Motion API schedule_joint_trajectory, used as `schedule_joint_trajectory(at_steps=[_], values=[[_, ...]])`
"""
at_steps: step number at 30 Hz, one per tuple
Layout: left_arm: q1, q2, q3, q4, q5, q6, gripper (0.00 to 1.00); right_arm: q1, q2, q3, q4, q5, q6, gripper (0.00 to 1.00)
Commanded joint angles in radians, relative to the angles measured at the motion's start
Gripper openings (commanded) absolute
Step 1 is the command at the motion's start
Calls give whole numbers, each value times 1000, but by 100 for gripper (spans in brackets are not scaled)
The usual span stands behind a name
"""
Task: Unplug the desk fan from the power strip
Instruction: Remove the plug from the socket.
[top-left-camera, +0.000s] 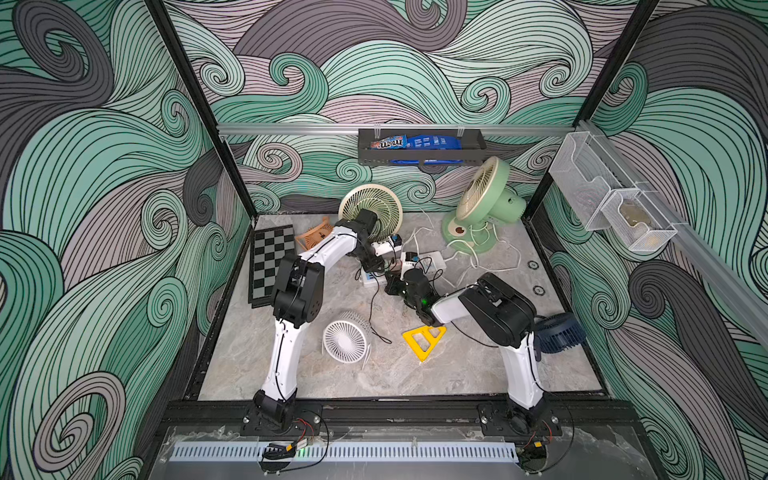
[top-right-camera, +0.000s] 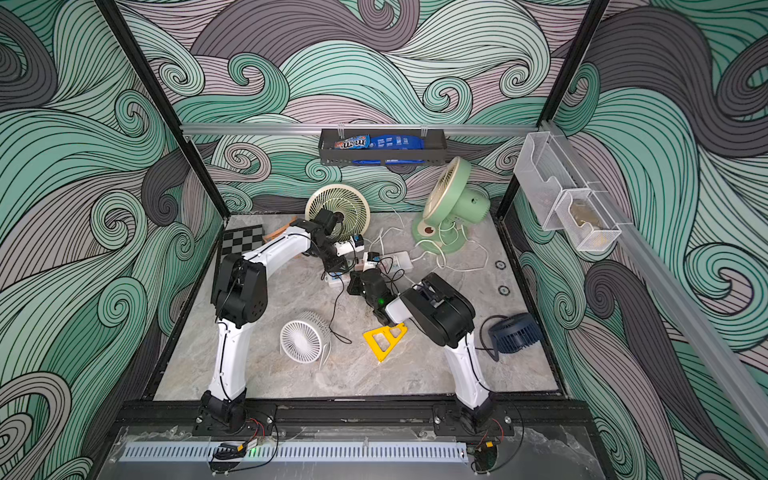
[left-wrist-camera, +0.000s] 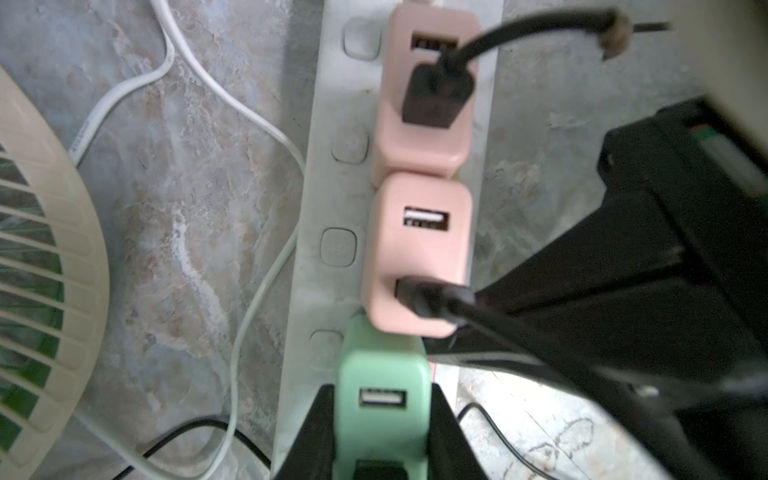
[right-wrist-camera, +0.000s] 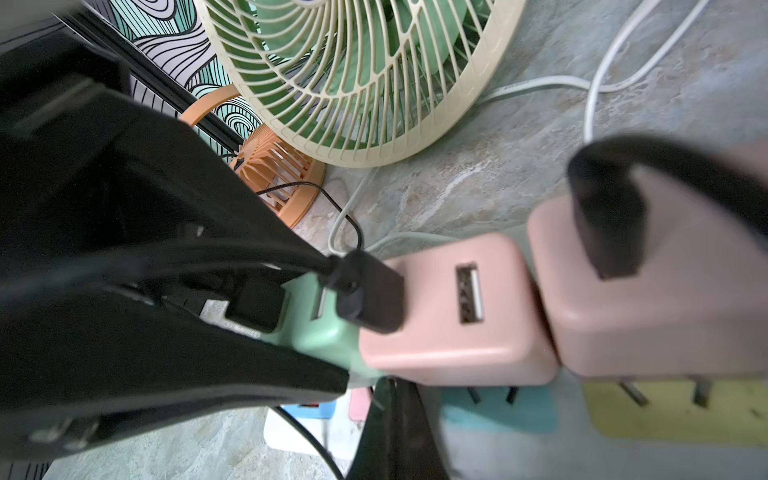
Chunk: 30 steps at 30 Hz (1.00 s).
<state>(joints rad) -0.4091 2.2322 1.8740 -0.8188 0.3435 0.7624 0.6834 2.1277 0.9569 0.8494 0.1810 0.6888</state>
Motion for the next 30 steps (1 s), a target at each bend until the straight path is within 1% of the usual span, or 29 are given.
schedule_joint_trajectory(at_steps=[1, 3, 6, 9, 11, 12, 15, 17, 19, 23, 25, 27, 30], values=[[-21, -62, -70, -42, 162, 47, 0, -7, 27, -12, -139, -2, 4, 0], [-27, -117, -154, 56, 140, 53, 0, -8, 26, -12, -138, -1, 3, 0], [-40, -169, -260, 201, 76, 70, 0, -7, 27, -13, -139, -1, 3, 0], [-47, -179, -290, 255, 16, 73, 0, -8, 26, -15, -138, 1, 3, 0], [-47, -160, -242, 208, -16, 41, 0, -7, 25, -17, -138, 1, 4, 0], [-42, -144, -206, 167, -12, 35, 0, -7, 25, -15, -138, 2, 3, 0], [-27, -81, -87, 2, 54, 32, 0, -7, 27, -11, -140, 3, 3, 0], [-25, -60, -55, -57, 95, 51, 0, -7, 27, -10, -143, 3, 3, 0], [-27, -61, -63, -64, 116, 64, 0, -7, 27, -10, -143, 3, 3, 0], [-39, -128, -182, 78, 78, 69, 0, -7, 26, -10, -145, 2, 4, 0], [-40, -152, -214, 130, 54, 55, 0, -8, 27, -8, -145, 1, 2, 0], [-37, -151, -195, 120, 34, 27, 0, -8, 27, -8, -145, 0, 1, 0], [-23, -99, -73, -6, 73, 16, 0, -7, 27, -9, -147, 0, 2, 0]])
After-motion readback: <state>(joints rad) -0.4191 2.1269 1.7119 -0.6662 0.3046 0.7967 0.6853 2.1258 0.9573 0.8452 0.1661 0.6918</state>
